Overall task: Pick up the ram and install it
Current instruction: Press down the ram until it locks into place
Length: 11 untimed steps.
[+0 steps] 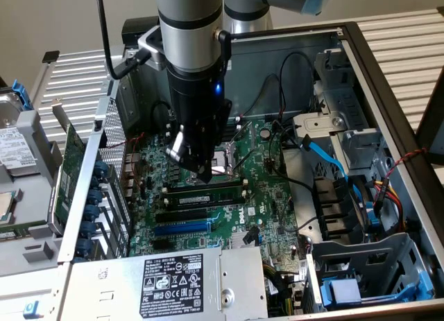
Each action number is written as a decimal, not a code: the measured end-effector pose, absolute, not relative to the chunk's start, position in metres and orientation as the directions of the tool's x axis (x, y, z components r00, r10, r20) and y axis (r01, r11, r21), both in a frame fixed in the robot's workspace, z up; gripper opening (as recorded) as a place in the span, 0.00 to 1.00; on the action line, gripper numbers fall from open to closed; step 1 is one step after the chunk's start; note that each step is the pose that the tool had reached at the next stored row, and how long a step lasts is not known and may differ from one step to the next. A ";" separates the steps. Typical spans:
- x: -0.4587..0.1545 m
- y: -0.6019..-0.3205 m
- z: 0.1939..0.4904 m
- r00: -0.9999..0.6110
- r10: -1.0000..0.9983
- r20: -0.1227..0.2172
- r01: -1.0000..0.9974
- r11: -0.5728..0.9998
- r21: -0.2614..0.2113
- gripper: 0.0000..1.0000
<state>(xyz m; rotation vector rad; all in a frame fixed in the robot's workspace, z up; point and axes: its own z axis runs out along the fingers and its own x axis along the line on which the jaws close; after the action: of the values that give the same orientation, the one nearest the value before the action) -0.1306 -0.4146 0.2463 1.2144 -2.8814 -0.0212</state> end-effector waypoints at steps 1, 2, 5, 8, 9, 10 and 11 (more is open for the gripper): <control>-0.131 -0.415 0.246 -0.708 -0.706 0.008 -0.706 0.708 0.018 0.11; -0.131 -0.415 0.246 -0.717 -0.697 0.008 -0.697 0.717 0.018 0.11; -0.131 -0.415 0.246 -0.745 -0.667 0.008 -0.667 0.745 0.018 0.11; -0.131 -0.415 0.246 -0.771 -0.636 0.008 -0.636 0.771 0.018 0.11; -0.131 -0.415 0.246 -0.780 -0.626 0.008 -0.626 0.780 0.018 0.11; -0.131 -0.415 0.246 -0.788 -0.616 0.008 -0.615 0.788 0.018 0.11; -0.131 -0.415 0.246 -0.796 -0.606 0.008 -0.605 0.796 0.018 0.11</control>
<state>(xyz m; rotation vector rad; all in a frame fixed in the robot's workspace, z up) -0.1306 -0.4145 0.2463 0.9993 -2.9639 -0.0228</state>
